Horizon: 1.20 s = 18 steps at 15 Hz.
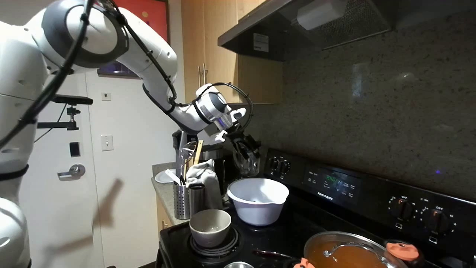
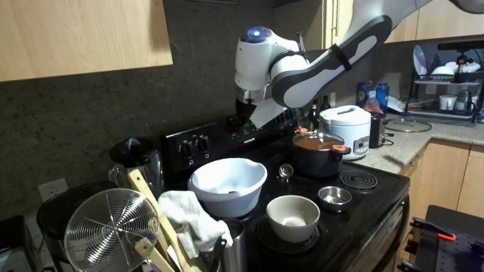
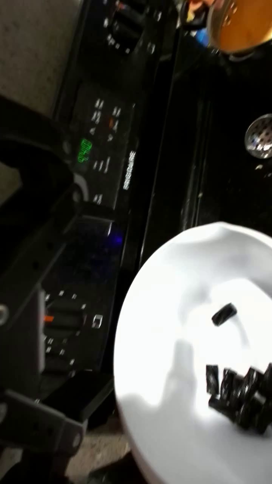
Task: Use the towel to wipe the grey bowl, place the towel on the left side of the countertop, place the silver bowl inside the grey bowl then put the grey bowl inside the white basin
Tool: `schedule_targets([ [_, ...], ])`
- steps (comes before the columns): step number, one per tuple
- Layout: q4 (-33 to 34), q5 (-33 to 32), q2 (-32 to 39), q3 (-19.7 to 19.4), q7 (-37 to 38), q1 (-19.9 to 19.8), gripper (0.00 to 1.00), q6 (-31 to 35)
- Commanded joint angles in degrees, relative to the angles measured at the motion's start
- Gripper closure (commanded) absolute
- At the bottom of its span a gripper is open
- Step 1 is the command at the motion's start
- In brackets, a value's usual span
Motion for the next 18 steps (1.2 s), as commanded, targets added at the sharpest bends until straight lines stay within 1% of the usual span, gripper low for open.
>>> schedule_targets([
  [1, -11.4, 3.9, -7.9, -0.2, -4.4, -4.2, 0.0, -0.5],
  [6, -23.0, 9.1, -12.9, -0.4, -8.3, -7.9, 0.0, 0.7],
  [9, -29.0, 9.6, -14.8, -0.9, -7.8, -9.7, 0.0, 2.2],
  [12, -33.6, 8.7, -15.2, -2.1, -7.6, -12.2, 0.0, 4.4],
  [14, -36.0, 7.7, -14.6, -2.8, -7.3, -13.7, 0.0, 6.6],
  [18, -40.2, 7.8, -13.1, -3.3, -7.6, -15.2, 0.0, 10.8],
])
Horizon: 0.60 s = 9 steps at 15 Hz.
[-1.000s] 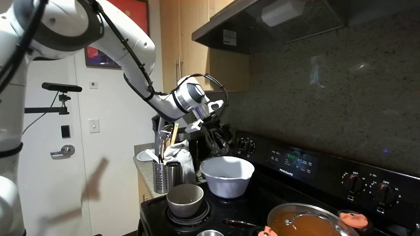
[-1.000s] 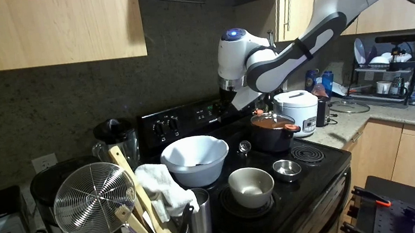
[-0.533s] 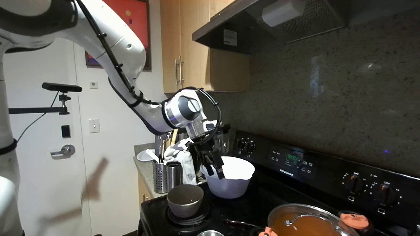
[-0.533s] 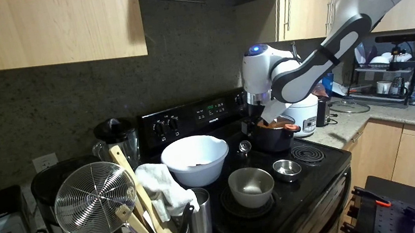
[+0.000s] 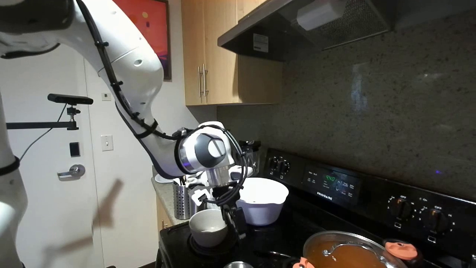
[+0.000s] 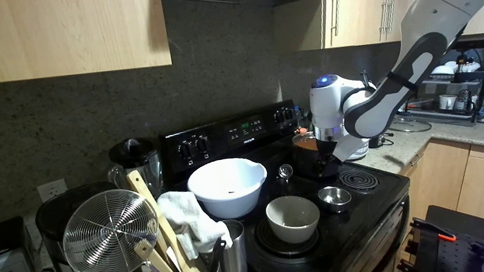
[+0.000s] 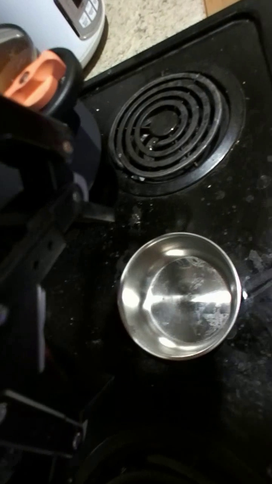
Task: Use the towel to wipe the grey bowl, place the towel on the left side of the countertop, place the silver bowl inside the grey bowl then put the grey bowl inside the white basin
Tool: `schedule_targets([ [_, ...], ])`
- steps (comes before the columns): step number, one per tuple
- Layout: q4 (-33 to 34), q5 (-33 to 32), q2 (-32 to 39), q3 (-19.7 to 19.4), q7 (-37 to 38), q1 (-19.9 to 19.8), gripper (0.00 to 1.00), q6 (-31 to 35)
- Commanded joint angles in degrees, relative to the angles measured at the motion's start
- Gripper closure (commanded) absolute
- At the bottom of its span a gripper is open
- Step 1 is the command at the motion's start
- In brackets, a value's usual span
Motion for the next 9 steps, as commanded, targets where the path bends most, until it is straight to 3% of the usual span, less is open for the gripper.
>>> schedule_targets([
  [1, -4.3, -0.1, 0.0, -0.2, -1.1, -1.0, 0.0, 4.6],
  [9, -8.8, 0.1, 3.5, -0.3, -0.5, 0.0, 0.0, 10.7],
])
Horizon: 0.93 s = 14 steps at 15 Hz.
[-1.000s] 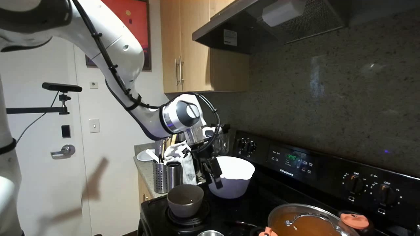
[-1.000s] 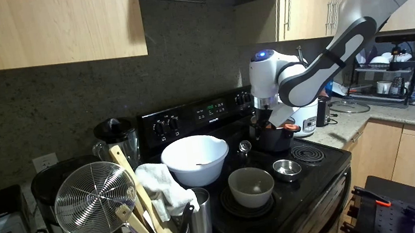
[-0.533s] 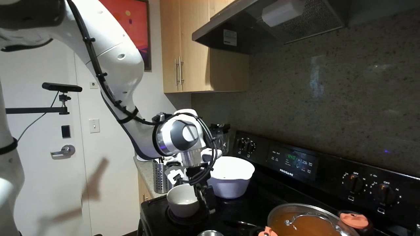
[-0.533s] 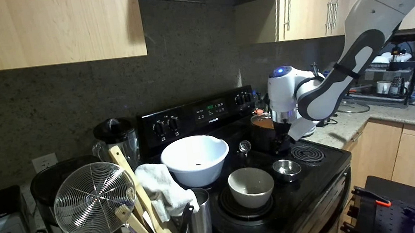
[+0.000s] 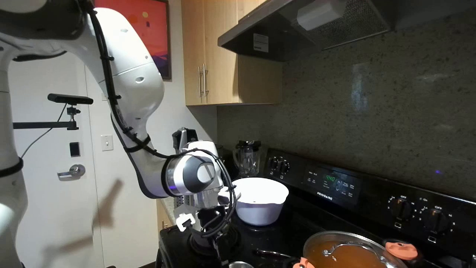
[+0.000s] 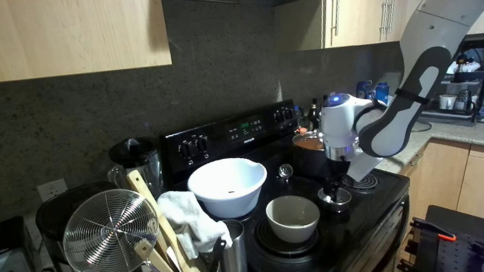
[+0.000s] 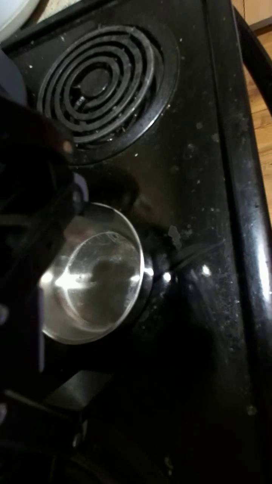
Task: Use the towel to wipe the grey bowl, place the towel on the left side of the countertop, place the silver bowl inside the grey bowl then put the grey bowl inside the white basin
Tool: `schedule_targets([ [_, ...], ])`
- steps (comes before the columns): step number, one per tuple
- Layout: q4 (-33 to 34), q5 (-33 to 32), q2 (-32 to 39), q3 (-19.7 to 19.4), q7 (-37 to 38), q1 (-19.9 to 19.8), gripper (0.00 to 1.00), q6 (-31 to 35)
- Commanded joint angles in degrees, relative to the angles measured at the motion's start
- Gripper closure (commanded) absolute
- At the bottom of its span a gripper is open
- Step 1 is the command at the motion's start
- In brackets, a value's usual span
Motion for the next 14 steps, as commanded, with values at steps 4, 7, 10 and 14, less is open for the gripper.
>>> schedule_targets([
  [4, -3.2, -2.0, 1.9, -0.2, 0.7, 0.0, 0.0, 7.1],
  [7, -3.4, -4.9, 2.3, -0.5, 2.1, 0.1, 0.34, 7.6],
  [10, -3.4, -7.9, 2.4, -0.8, 3.6, 0.0, 0.6, 7.6],
  [14, -2.5, -12.6, 2.8, -1.4, 5.1, -0.3, 0.15, 8.5],
])
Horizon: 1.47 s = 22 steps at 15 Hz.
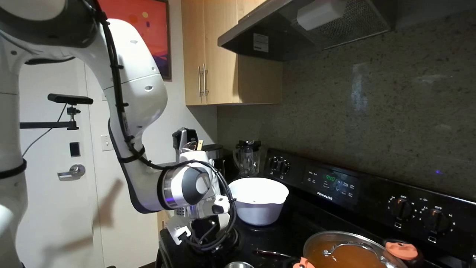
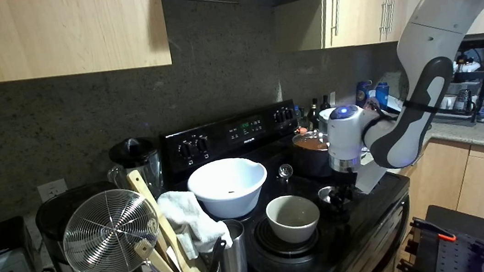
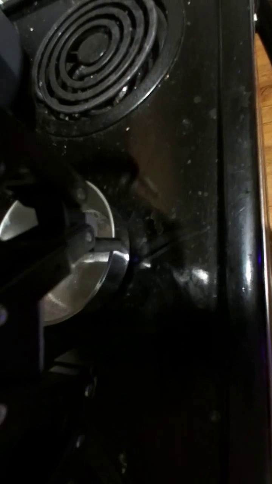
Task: Use the towel to wipe the grey bowl, place the towel on the left side of the countertop, place the silver bowl inside the grey bowl then put the grey bowl inside the white basin
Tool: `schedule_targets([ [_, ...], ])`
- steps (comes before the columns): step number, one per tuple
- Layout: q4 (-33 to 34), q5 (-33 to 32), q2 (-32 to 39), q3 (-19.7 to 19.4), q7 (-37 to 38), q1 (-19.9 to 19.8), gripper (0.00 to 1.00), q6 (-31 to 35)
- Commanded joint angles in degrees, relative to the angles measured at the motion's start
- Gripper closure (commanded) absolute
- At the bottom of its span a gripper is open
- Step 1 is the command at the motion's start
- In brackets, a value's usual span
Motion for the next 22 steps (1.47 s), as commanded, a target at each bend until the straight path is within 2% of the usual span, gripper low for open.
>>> schedule_targets([
  [1, 0.0, -4.0, 0.3, -1.1, 0.6, -0.6, 0.07, 3.3],
  [2, 0.0, -4.3, 0.6, -1.3, -0.6, -0.9, 0.01, 4.5],
  [3, 0.2, -4.2, 1.0, -1.5, -2.2, -1.2, 0.0, 5.9],
  [8, 2.0, -3.6, 3.7, -1.7, -8.6, -2.0, 0.0, 9.7],
  [9, 2.2, -3.6, 4.3, -1.8, -9.3, -2.2, 0.24, 10.0],
  [11, 2.6, -3.5, 5.4, -1.7, -10.6, -2.6, 0.32, 10.5],
  [16, 3.2, -3.1, 7.6, -1.4, -11.5, -3.2, 0.73, 11.3],
  [19, 3.2, -2.7, 8.3, -1.1, -12.0, -3.5, 0.91, 11.8],
  [22, 3.6, -2.0, 8.3, -0.9, -11.5, -3.3, 0.97, 11.0],
])
